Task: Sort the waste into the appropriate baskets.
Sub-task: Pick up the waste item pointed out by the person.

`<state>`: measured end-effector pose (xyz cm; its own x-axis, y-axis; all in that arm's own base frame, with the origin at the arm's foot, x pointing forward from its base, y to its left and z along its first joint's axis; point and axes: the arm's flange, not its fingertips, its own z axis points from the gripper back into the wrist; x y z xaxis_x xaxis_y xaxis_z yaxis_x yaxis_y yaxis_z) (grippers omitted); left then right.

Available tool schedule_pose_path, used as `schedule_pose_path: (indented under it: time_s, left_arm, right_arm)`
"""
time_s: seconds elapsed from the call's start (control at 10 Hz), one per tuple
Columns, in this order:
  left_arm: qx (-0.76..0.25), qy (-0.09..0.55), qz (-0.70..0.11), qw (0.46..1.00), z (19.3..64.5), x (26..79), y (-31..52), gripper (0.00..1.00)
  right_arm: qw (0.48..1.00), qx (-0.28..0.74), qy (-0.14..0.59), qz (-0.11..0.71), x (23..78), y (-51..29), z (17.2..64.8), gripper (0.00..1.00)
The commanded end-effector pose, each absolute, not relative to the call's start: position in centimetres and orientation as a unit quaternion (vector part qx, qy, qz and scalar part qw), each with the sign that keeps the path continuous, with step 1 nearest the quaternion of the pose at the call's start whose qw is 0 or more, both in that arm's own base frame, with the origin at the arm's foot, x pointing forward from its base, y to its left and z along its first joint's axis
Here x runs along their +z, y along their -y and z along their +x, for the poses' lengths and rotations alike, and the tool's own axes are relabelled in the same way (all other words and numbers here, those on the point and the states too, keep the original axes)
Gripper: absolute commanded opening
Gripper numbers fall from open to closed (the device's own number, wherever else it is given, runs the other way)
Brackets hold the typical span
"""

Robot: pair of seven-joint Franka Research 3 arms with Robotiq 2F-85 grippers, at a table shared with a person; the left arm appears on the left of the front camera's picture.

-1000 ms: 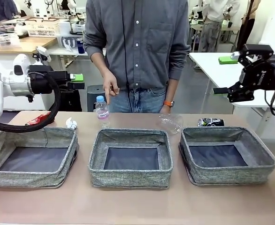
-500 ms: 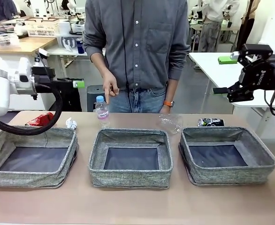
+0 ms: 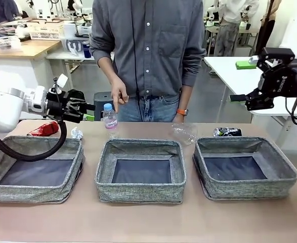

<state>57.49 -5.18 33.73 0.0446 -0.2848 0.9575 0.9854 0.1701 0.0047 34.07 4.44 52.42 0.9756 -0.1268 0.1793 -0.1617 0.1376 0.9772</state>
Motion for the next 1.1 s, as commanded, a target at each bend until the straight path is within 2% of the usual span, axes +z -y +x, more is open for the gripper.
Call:
schedule_pose_path:
  time_s: [0.0,0.2,0.4,1.0]
  left_arm:
    - [-0.531,0.461,-0.393,0.593,57.2,34.5,5.8,1.00]
    - [-0.531,0.461,-0.393,0.593,57.2,34.5,5.8,1.00]
    - [-0.516,0.449,-0.375,0.626,58.6,32.8,5.5,1.00]
    - [-0.527,0.441,-0.369,0.626,60.6,29.4,7.7,1.00]
  right_arm:
    - [0.740,0.008,0.109,0.664,53.0,-4.6,34.4,1.00]
    - [0.740,0.008,0.109,0.664,53.0,-4.6,34.4,1.00]
    - [0.740,0.008,0.109,0.664,53.0,-4.6,34.4,1.00]
    - [0.740,0.008,0.109,0.664,53.0,-4.6,34.4,1.00]
